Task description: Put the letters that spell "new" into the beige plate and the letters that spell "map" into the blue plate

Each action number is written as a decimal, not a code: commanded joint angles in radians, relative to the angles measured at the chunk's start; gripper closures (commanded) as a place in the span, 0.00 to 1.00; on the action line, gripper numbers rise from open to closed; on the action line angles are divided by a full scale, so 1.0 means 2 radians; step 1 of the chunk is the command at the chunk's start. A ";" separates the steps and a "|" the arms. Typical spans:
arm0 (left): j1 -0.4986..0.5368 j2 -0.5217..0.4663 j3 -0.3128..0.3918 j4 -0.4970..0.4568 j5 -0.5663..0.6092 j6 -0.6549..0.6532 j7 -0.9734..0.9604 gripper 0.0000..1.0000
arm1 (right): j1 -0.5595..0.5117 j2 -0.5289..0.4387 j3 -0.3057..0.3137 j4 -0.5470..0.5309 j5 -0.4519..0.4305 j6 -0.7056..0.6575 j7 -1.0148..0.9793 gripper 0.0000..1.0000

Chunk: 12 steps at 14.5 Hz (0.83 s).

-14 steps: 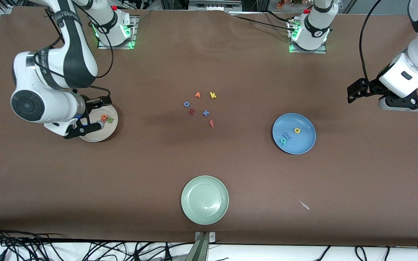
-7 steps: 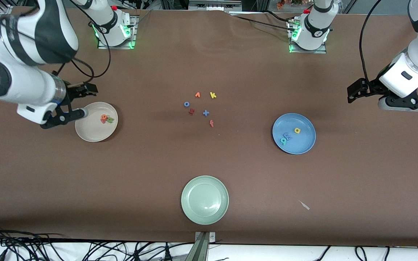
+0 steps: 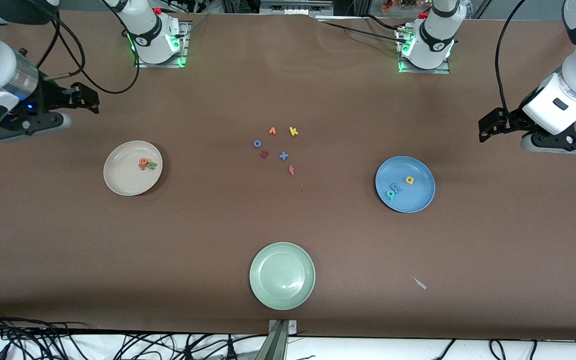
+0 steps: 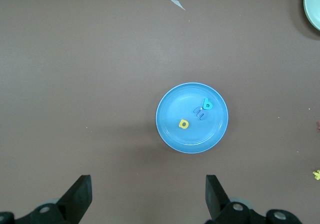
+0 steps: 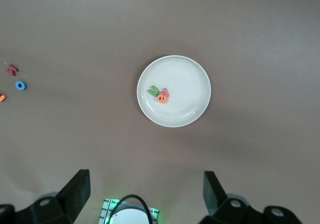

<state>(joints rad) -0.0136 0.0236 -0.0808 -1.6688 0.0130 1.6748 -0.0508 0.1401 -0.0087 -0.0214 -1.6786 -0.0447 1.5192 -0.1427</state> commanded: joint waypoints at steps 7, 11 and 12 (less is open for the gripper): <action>-0.002 0.007 0.003 0.015 -0.014 -0.011 0.000 0.00 | -0.078 -0.035 0.041 -0.021 0.009 0.014 0.006 0.00; -0.001 0.007 0.003 0.014 -0.014 -0.011 0.004 0.00 | -0.086 -0.038 0.057 -0.022 0.005 0.004 0.074 0.00; -0.001 0.007 0.003 0.015 -0.014 -0.011 0.004 0.00 | -0.088 -0.039 0.058 -0.021 0.005 0.004 0.072 0.00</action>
<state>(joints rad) -0.0136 0.0236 -0.0808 -1.6687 0.0130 1.6743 -0.0508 -0.0098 -0.0503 0.0626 -1.6950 -0.0440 1.5316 -0.0381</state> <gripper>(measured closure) 0.000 0.000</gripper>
